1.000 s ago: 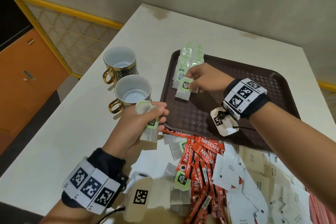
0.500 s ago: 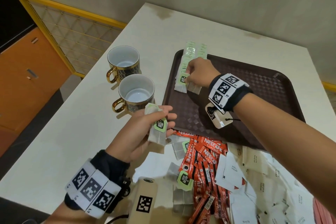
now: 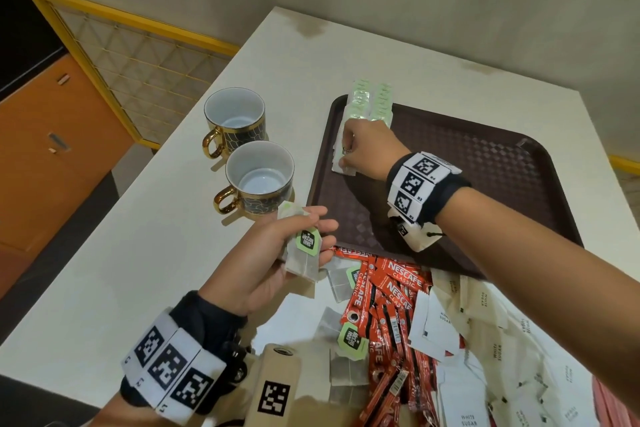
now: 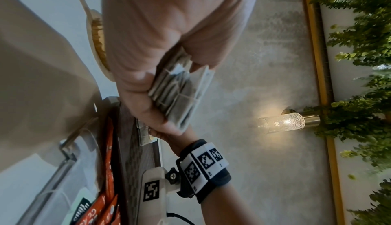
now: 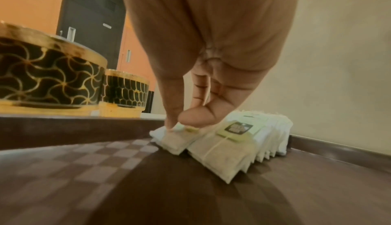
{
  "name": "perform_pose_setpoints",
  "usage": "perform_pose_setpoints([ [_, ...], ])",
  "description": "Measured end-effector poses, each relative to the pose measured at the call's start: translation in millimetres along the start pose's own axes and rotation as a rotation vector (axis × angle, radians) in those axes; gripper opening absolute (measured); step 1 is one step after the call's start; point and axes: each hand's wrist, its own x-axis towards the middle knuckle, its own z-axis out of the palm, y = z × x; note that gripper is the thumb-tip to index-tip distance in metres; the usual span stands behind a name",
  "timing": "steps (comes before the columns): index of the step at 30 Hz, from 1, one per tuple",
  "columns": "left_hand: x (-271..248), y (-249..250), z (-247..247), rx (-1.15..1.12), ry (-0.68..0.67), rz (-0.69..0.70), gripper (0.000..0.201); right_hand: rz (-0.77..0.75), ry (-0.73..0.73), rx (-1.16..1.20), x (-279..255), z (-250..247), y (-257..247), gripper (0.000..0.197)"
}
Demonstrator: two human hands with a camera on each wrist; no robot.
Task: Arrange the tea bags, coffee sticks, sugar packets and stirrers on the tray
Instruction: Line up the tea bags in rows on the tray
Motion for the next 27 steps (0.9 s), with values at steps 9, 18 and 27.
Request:
perform_pose_setpoints([
  [9,-4,-1,5,-0.030,-0.012,-0.007,0.030,0.082,-0.011,-0.083,-19,-6,29,0.030],
  [18,-7,-3,7,-0.081,0.003,-0.026,0.030,0.086,-0.021,-0.061,-8,-8,37,0.031],
  [27,-9,-1,8,-0.136,-0.021,-0.033,0.051,0.463,0.204,0.745,24,-30,55,0.031],
])
